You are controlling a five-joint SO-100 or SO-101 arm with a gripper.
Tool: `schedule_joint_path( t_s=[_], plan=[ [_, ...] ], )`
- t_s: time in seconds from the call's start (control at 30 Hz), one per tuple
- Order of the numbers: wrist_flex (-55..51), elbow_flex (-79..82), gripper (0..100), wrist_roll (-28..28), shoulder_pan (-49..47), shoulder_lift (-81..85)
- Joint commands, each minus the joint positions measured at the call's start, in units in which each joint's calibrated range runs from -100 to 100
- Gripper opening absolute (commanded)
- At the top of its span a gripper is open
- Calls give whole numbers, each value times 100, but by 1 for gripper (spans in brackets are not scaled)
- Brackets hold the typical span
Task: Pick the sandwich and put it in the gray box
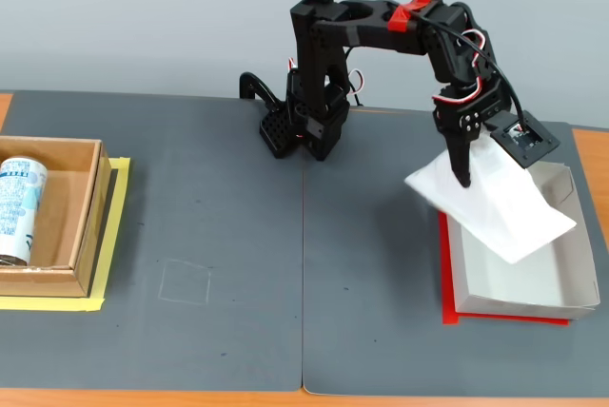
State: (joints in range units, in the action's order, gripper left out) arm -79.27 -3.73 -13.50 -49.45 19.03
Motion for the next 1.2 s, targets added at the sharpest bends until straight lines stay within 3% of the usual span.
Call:
schedule_joint_path(
  t_s=[0.0,0.17,0.43,0.8,1.17],
  plan=[
    [158,-156,18,-496,-109,170],
    [896,-75,18,-1148,-214,153],
    [1451,-156,18,-1590,-318,-322],
    [2068,-156,18,-1653,-430,-703],
    [2042,-120,19,-1653,-430,-695]
  ],
)
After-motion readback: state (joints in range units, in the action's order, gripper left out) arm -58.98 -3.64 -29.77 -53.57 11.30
